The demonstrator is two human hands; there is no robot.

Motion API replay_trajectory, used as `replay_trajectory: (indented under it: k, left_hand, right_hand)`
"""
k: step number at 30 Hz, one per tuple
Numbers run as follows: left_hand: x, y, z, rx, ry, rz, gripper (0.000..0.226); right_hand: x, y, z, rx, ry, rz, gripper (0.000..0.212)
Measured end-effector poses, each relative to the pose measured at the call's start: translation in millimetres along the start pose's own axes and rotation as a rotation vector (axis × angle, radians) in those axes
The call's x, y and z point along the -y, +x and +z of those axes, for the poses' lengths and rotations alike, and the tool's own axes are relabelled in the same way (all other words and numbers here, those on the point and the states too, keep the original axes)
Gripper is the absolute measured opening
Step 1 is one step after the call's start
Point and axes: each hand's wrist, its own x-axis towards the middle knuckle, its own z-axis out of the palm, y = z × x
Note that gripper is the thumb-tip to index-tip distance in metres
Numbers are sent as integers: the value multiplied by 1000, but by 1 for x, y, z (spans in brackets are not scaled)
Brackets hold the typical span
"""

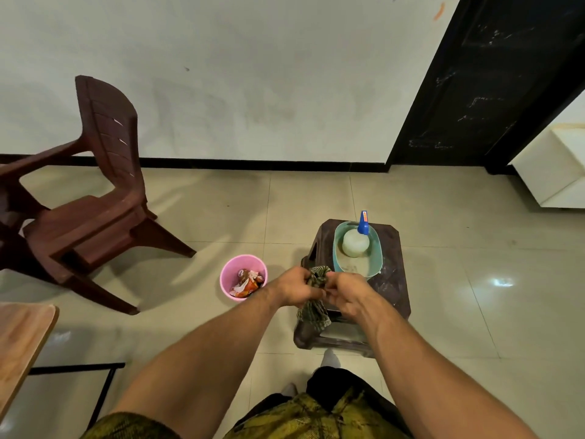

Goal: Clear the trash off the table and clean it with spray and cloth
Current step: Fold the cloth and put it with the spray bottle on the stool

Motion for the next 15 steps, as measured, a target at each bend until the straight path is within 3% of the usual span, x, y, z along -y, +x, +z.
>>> replay_trajectory:
  k: [4,7,9,11,15]
  left_hand:
    - [7,-2,-3,-149,240,97,4]
    - [4,-5,-8,-175,359,149,21]
    - [0,-7,-12,-165,406,179,25]
    - [-3,-8,-16,-171,433,207,23]
    - [-11,-14,-21,-166,446,256,23]
  right_hand:
    - [-4,3,-10,129,-10,54,34]
    - [-7,11,-14,47,-325,-23,17]
    - [-5,19,-17,-113,-574,-225,11]
    - [0,18,-18,-162,-796,-363,15]
    - [0,18,-15,-114,-1068,-294,25]
